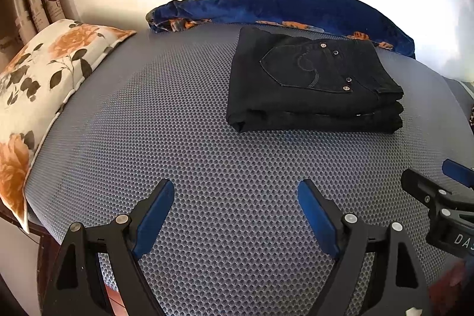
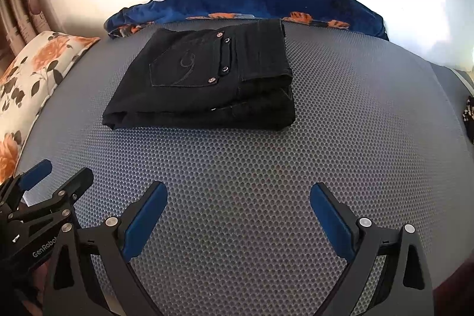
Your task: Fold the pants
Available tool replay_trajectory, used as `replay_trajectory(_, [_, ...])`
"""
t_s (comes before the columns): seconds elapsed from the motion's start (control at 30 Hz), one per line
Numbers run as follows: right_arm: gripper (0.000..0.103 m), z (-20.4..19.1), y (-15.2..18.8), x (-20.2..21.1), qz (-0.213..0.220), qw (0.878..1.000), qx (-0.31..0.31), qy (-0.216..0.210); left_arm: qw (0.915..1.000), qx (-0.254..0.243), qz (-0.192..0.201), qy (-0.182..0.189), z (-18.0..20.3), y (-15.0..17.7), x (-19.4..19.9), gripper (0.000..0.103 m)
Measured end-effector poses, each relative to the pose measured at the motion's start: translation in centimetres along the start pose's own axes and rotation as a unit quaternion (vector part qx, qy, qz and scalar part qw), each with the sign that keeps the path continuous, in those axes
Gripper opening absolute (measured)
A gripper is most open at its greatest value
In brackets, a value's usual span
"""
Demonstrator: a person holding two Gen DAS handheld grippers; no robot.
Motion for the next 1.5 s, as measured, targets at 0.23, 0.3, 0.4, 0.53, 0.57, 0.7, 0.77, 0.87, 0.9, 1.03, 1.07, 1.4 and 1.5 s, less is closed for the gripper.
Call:
replay_trajectory(0.23, [0.097,0.1,0.0,-0.1,-0.001,1.000,-0.003,0.000,1.0000,-0.002,0.000,-0.001,0.1,-0.1,0.0,0.083])
replay_trajectory(0.3, [0.097,0.1,0.1,-0.1,-0.001,1.000,-0.002,0.000,1.0000,0.000,-0.001,0.001,0.1,-0.1,-0.1,0.083])
replay_trajectory(0.4, [0.097,0.0,0.1,-0.2,-0.001,1.000,-0.001,-0.001,1.0000,-0.001,-0.001,0.000,0.1,-0.2,-0.1,0.083])
replay_trajectory(0.53, [0.097,0.0,0.1,-0.2,-0.002,1.000,-0.001,-0.002,1.0000,0.001,-0.004,0.001,0.0,-0.2,-0.2,0.083])
replay_trajectory(0.57, [0.097,0.0,0.1,-0.2,-0.002,1.000,-0.002,-0.002,1.0000,0.001,-0.005,-0.001,0.0,-0.2,-0.3,0.083])
replay_trajectory(0.7, [0.097,0.2,0.2,-0.3,-0.004,1.000,-0.006,-0.002,1.0000,0.001,-0.006,0.002,0.0,-0.2,-0.3,0.083])
replay_trajectory(0.77, [0.097,0.3,0.2,-0.3,-0.005,1.000,-0.007,-0.002,1.0000,-0.001,-0.005,0.002,0.1,-0.2,-0.3,0.083])
replay_trajectory(0.87, [0.097,0.3,0.2,-0.4,-0.006,1.000,-0.007,-0.002,1.0000,-0.005,-0.005,0.005,0.1,-0.3,-0.4,0.083])
replay_trajectory(0.9, [0.097,0.3,0.2,-0.4,-0.006,1.000,-0.008,-0.002,1.0000,-0.005,-0.006,0.004,0.2,-0.3,-0.4,0.083])
replay_trajectory(1.03, [0.097,0.2,0.2,-0.5,-0.007,1.000,-0.008,-0.002,0.9999,-0.008,-0.008,0.005,0.2,-0.3,-0.5,0.083])
replay_trajectory(1.07, [0.097,0.2,0.2,-0.5,-0.007,1.000,-0.008,-0.002,0.9999,-0.007,-0.009,0.006,0.1,-0.3,-0.6,0.083])
replay_trajectory(1.4, [0.097,-0.2,-0.6,-0.9,-0.006,1.000,-0.003,-0.002,0.9999,0.004,-0.007,-0.006,-1.7,-1.5,-1.0,0.083])
replay_trajectory(1.5, [0.097,-0.4,-0.5,-1.1,-0.010,1.000,0.001,-0.002,0.9999,0.006,-0.005,-0.010,-2.1,-1.6,-1.2,0.083])
Point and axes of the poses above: each gripper's, at about its wrist camera, not at the fingertips, and x roughly against the way its jaws point, z to its right, y to its underside, the point moved 4 cm from there along -x, roughly the way its jaws point, and after that the axes turned 9 degrees about z, right-handed, at the moved point
